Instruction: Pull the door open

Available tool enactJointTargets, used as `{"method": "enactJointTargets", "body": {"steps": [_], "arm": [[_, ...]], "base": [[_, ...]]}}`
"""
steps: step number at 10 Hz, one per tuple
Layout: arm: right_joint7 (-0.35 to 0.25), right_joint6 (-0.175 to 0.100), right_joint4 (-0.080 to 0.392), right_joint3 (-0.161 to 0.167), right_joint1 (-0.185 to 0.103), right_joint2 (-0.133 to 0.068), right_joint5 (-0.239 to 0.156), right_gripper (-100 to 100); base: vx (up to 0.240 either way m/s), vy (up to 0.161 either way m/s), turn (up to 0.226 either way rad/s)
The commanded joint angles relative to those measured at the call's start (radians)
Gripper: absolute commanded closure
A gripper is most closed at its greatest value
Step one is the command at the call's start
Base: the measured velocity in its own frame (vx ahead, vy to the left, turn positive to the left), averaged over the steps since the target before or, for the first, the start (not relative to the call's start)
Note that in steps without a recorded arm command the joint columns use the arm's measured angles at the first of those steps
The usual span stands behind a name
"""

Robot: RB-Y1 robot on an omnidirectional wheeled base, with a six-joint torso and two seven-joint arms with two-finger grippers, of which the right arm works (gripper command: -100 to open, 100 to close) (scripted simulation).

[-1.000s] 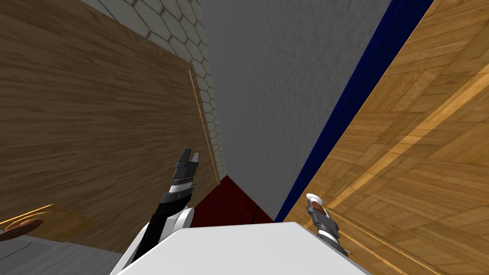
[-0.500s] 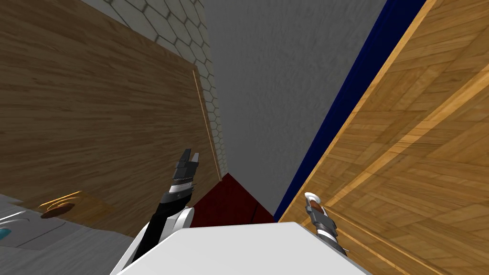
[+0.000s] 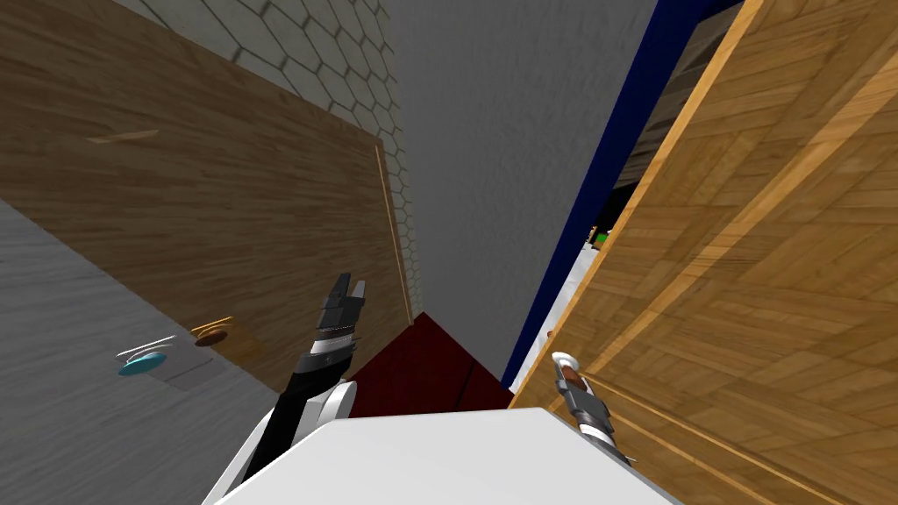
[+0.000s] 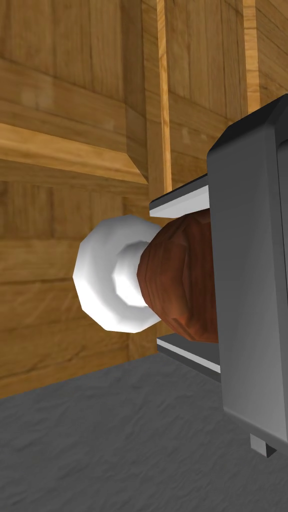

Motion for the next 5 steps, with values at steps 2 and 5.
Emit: {"method": "enactJointTargets", "body": {"steps": [2,5], "arm": [[-0.017,-0.010,-0.019,0.029,0.012,-0.013,0.019,100],[-0.027,-0.022,-0.028,0.060,0.020,-0.024,0.040,100]], "base": [[-0.220,0.047,0.041],[-0.176,-0.001,0.053]]}}
